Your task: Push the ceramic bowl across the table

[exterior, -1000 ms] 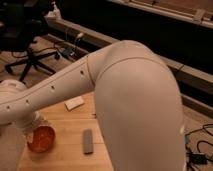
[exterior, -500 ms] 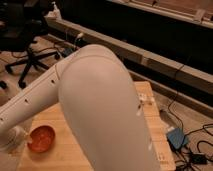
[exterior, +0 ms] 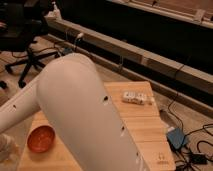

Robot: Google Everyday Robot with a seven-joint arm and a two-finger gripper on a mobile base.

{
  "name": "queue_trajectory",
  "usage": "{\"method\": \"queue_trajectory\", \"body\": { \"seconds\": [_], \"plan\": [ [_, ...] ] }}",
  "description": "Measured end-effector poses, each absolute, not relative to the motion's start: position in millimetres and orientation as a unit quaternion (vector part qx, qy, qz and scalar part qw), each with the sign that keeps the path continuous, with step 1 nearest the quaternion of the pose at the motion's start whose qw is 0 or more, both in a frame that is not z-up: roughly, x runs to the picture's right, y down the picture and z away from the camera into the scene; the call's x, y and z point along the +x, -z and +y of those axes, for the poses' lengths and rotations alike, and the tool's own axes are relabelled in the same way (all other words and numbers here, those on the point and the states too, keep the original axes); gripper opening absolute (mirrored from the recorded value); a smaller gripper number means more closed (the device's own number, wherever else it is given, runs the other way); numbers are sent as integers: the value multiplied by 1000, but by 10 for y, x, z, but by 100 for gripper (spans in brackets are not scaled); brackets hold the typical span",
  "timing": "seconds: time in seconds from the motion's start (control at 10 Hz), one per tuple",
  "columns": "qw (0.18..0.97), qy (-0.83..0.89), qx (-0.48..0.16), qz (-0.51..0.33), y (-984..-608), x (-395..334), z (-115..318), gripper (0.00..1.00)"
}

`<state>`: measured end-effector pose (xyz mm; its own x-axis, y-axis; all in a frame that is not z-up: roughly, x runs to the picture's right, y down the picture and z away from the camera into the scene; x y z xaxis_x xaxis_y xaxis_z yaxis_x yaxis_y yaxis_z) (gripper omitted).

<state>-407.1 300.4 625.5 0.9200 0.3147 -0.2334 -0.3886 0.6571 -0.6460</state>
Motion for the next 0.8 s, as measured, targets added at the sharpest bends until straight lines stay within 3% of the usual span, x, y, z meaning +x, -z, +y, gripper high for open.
{"method": "queue_trajectory", "body": {
  "seconds": [0.3,0.8],
  "plan": [
    [896,-197,-395,42,-6409,-4186,3072,0],
    [907,-165,-387,23,-6698,-4171,3150,0]
  ]
}}
